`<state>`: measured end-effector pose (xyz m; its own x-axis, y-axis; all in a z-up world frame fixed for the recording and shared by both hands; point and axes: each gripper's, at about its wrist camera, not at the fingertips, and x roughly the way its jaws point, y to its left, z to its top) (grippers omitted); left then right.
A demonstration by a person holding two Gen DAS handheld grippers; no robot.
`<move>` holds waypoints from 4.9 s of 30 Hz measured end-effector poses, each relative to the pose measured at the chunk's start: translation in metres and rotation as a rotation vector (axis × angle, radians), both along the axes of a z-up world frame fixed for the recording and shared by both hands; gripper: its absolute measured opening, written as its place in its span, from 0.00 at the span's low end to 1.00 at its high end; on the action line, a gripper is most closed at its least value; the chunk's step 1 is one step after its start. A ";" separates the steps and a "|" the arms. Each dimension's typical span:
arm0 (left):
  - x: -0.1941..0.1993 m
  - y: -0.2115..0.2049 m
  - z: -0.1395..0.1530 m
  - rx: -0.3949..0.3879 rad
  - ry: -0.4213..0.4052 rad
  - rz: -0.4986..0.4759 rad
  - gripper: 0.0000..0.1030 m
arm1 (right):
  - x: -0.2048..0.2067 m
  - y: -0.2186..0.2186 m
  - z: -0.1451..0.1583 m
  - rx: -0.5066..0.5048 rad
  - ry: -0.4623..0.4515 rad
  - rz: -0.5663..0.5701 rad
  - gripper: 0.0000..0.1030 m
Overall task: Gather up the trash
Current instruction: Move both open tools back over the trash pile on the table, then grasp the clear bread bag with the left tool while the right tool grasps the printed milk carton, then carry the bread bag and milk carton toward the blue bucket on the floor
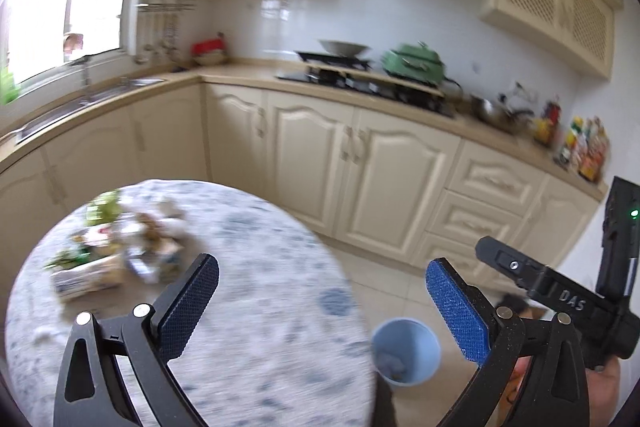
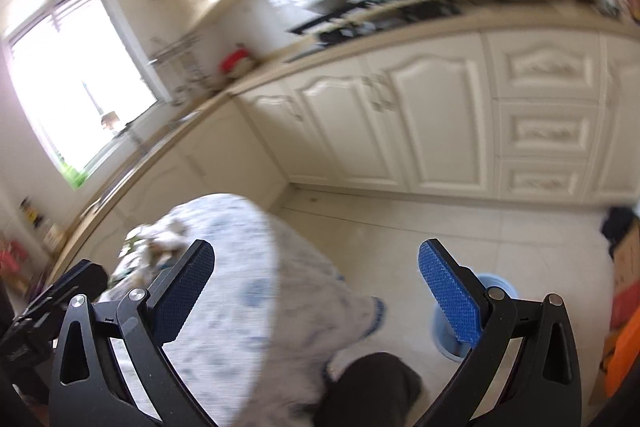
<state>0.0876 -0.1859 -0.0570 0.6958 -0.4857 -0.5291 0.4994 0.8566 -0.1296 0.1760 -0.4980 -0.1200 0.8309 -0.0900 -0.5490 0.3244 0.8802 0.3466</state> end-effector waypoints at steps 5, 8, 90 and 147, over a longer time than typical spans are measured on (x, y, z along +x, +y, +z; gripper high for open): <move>-0.043 0.081 0.007 -0.017 -0.051 0.109 0.99 | 0.023 0.066 0.018 -0.059 -0.024 0.119 1.00; -0.068 0.115 0.005 -0.016 -0.080 0.173 0.99 | 0.034 0.101 0.023 -0.096 -0.030 0.188 1.00; 0.128 0.214 -0.146 -0.032 0.187 0.239 0.33 | 0.167 0.228 -0.101 -0.200 0.250 0.570 0.67; -0.001 -0.075 -0.001 -0.076 -0.015 -0.315 0.30 | -0.079 -0.079 0.011 -0.155 0.013 -0.102 0.67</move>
<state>0.0867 -0.2605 -0.0575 0.5127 -0.7161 -0.4737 0.7407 0.6479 -0.1777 0.0969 -0.5770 -0.1088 0.8058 -0.2582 -0.5330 0.4187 0.8848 0.2044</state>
